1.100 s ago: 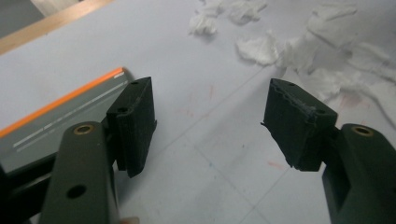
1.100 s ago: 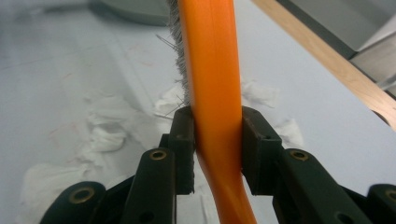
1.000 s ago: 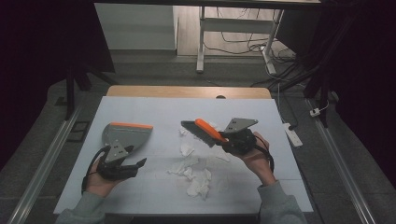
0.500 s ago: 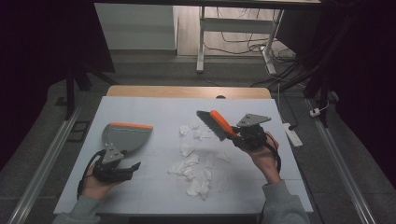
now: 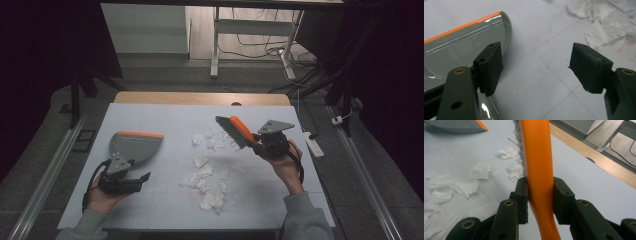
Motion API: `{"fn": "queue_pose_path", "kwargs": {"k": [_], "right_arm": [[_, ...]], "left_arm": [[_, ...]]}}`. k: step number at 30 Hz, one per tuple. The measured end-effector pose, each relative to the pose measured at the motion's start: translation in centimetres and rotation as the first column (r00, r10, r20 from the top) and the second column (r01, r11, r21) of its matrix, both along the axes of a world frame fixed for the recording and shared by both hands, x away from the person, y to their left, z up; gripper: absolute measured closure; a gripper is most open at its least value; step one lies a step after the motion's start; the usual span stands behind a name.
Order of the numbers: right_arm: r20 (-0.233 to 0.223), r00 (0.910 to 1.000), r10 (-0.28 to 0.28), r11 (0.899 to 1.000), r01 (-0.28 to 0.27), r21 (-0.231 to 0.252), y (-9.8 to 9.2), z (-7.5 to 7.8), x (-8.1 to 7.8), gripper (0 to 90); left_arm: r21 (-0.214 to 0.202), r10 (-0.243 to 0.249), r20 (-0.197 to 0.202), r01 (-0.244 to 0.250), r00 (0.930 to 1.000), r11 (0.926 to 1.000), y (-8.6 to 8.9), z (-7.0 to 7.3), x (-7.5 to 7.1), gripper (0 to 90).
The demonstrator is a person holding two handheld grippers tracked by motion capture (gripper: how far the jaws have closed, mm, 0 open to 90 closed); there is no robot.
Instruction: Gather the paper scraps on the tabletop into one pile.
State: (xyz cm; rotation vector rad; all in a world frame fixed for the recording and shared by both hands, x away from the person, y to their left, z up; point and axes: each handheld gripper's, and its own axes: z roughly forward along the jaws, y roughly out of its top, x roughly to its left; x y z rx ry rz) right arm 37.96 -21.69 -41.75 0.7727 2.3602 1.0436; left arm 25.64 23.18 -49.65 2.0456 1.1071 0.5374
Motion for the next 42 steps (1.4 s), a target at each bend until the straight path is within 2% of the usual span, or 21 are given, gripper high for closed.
{"fn": "queue_pose_path", "kwargs": {"k": [3, 8, 13, 17, 19, 22, 25, 28, 30, 33, 34, 38, 42], "right_arm": [[-0.018, 0.9993, -0.033, 0.999, 0.033, -0.020, -0.2, 0.0, 1.1, 68.4], [-0.068, 0.9939, -0.087, 0.993, 0.081, -0.085, 0.3, 0.4, 3.9, 68.4], [-0.110, 0.9849, -0.133, 0.979, 0.114, -0.168, 1.4, -0.4, 6.6, 68.5], [-0.138, 0.9753, -0.172, 0.960, 0.135, -0.246, 2.1, -1.5, 8.9, 68.6], [-0.157, 0.9683, -0.195, 0.950, 0.147, -0.276, 2.2, -1.8, 9.7, 68.6], [-0.163, 0.9630, -0.214, 0.932, 0.151, -0.329, 2.6, -2.3, 10.7, 68.7], [-0.148, 0.9641, -0.221, 0.911, 0.149, -0.385, 3.5, -2.7, 11.2, 68.7], [-0.146, 0.9672, -0.208, 0.893, 0.127, -0.432, 4.5, -3.3, 11.5, 68.7], [-0.150, 0.9680, -0.201, 0.897, 0.121, -0.425, 5.0, -3.5, 11.6, 68.9], [-0.155, 0.9765, -0.150, 0.893, 0.067, -0.444, 5.9, -3.6, 11.5, 68.9], [-0.160, 0.9786, -0.130, 0.891, 0.044, -0.453, 6.3, -3.7, 11.4, 69.2], [-0.171, 0.9826, -0.072, 0.868, -0.023, -0.496, 7.6, -4.0, 10.7, 70.3], [-0.186, 0.9818, -0.040, 0.863, -0.060, -0.502, 7.7, -4.0, 10.4, 70.6]], "left_arm": [[-0.006, 0.005, -0.009, -0.005, 0.9999, 1.0000, 0.2, -0.3, 0.2, 27.5], [-0.007, -0.009, -0.009, 0.009, 0.9999, 0.9999, 0.2, -0.5, 0.2, 27.5], [-0.004, -0.026, -0.010, 0.026, 0.9996, 0.9997, 0.1, -0.6, 0.2, 27.6], [0.001, -0.029, -0.010, 0.029, 0.9995, 0.9996, 0.1, -0.7, 0.0, 27.6], [-0.002, -0.027, -0.012, 0.027, 0.9996, 0.9996, 0.2, -0.7, 0.0, 27.6], [-0.002, -0.029, -0.012, 0.029, 0.9995, 0.9996, 0.1, -0.8, 0.1, 27.7], [-0.001, -0.036, -0.018, 0.036, 0.9992, 0.9993, -0.1, -0.9, 0.2, 27.7], [-0.005, -0.037, -0.018, 0.037, 0.9992, 0.9993, -0.1, -0.9, 0.2, 27.7], [-0.012, -0.033, -0.018, 0.033, 0.9993, 0.9994, 0.1, -0.9, 0.2, 27.7], [-0.020, -0.025, -0.019, 0.025, 0.9995, 0.9995, 0.3, -0.9, 0.2, 27.7], [-0.021, -0.025, -0.019, 0.025, 0.9995, 0.9995, 0.3, -0.9, 0.2, 27.7], [-0.020, -0.019, -0.025, 0.019, 0.9995, 0.9996, 0.4, -1.0, 0.1, 27.7], [-0.035, -0.021, -0.022, 0.021, 0.9995, 0.9992, 0.5, -0.9, -0.2, 27.8]]}}
